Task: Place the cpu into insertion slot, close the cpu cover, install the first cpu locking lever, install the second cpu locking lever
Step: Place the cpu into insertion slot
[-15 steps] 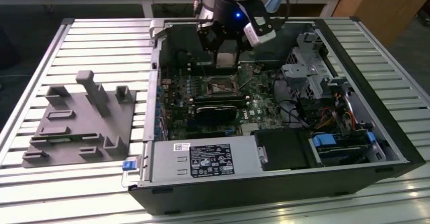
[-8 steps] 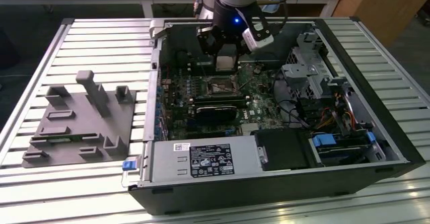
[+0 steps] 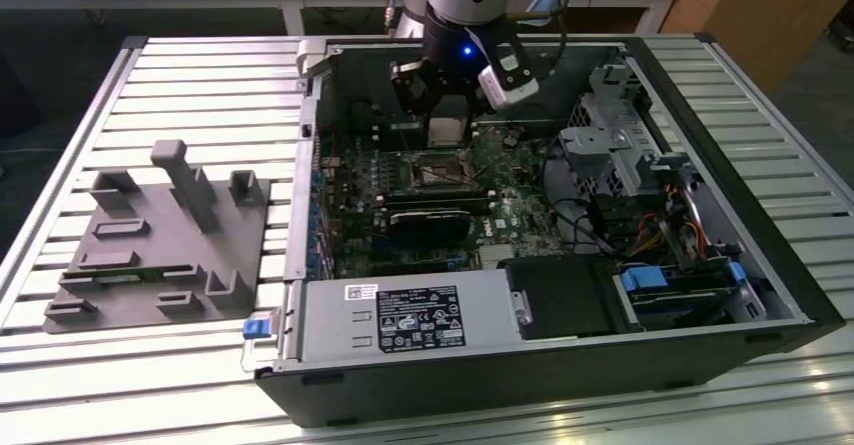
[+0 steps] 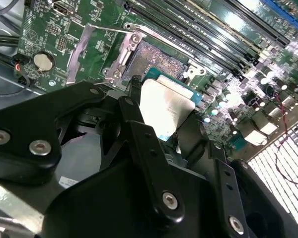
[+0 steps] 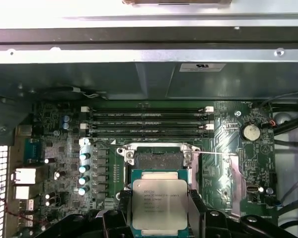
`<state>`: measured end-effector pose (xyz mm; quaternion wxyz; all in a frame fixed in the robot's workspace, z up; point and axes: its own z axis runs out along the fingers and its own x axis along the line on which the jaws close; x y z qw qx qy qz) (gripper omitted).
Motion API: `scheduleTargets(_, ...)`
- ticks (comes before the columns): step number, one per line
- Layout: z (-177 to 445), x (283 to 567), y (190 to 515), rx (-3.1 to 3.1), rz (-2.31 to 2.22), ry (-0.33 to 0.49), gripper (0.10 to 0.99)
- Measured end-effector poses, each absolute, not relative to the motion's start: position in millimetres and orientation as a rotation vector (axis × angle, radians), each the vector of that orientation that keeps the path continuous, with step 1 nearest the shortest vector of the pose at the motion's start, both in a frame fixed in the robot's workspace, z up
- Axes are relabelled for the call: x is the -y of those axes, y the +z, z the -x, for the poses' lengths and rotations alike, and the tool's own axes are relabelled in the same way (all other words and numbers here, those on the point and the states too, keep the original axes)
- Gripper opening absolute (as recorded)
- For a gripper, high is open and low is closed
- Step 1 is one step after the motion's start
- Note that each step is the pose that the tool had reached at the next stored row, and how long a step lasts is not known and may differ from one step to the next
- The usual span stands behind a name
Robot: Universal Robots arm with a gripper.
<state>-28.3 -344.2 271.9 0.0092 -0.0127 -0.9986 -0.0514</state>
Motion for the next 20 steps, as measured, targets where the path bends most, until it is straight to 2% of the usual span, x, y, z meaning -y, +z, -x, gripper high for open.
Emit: scheduleTargets(20,28.4,341.5,247.7,3.119,0.043,-0.152,0.537)
